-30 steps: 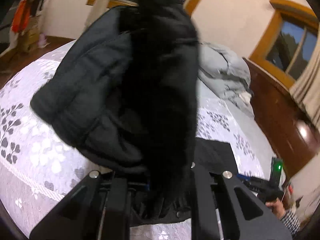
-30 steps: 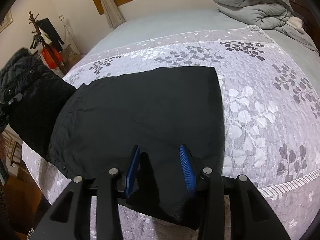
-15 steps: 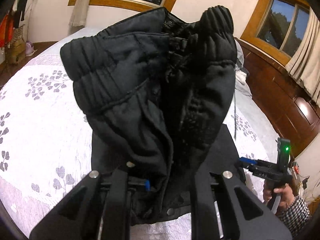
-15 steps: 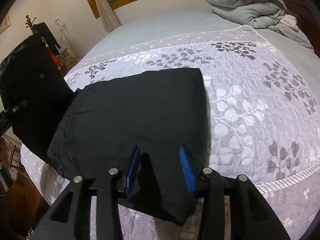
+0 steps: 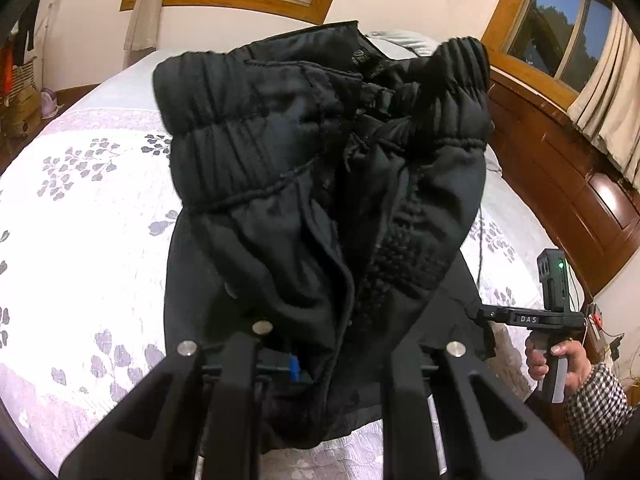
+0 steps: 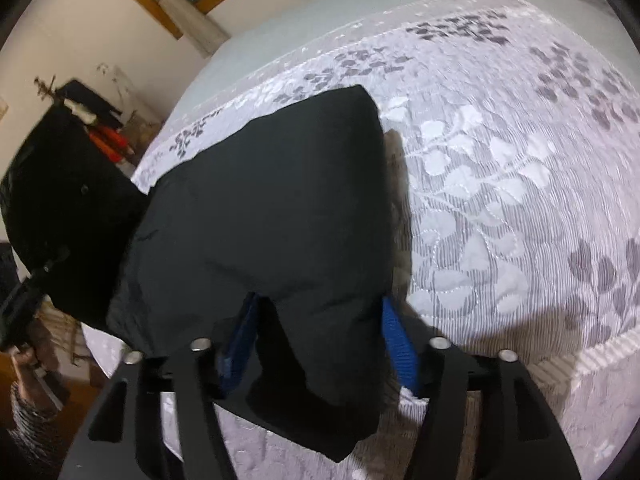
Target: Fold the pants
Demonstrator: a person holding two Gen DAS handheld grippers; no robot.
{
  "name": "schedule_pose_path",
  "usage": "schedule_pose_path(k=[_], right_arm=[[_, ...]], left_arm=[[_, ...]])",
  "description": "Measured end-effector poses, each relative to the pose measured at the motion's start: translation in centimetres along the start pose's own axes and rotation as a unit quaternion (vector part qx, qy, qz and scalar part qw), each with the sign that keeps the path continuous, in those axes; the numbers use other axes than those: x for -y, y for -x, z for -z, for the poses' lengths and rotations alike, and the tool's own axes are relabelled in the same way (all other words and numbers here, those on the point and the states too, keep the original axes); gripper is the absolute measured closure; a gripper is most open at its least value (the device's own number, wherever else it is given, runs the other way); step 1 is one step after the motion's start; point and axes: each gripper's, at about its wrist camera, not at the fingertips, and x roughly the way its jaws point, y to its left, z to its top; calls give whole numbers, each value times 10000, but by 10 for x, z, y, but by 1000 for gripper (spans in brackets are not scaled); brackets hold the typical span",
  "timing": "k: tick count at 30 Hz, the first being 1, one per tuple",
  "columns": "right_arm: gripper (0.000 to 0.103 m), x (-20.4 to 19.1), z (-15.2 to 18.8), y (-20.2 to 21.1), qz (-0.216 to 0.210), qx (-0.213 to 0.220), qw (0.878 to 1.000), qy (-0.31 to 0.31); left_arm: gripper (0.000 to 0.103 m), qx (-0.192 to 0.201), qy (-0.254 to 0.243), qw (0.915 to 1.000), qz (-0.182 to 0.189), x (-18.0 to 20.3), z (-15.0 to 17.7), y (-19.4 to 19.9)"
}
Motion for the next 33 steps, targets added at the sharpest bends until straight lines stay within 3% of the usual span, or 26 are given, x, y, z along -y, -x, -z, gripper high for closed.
schedule_pose_path(k=[4,11,14,16,20,23,25,33], right_arm=[[84,1,-2,10,110,54,9998,136],[84,4,-4,10,594,5,9979,271],[79,0,-2,8,749,10,9965,372],[70,-1,-2,10,849,14,9956,394],[68,-6,-3,23,1018,101,9932,549],[55,-15,-7,37,1036,264,9922,637],[45,-25,-14,44,868,355,9933,672],[29,-72,-47,43,-167,299,9968,721]], left_arm=[[89,-91,-105,9999,-12,3,3,-8],[85,-460,-398,9981,-56,16,10,-42],[83,-621,-574,9963,-119,22,16,-56],[82,-669,-676,9953,-172,27,21,-62],[79,-690,-777,9943,-230,30,21,-62],[76,-733,-874,9932,-230,32,25,-59],[71,-768,-945,9923,-208,35,28,-57],[47,-987,-1453,9844,-93,57,38,-35]])
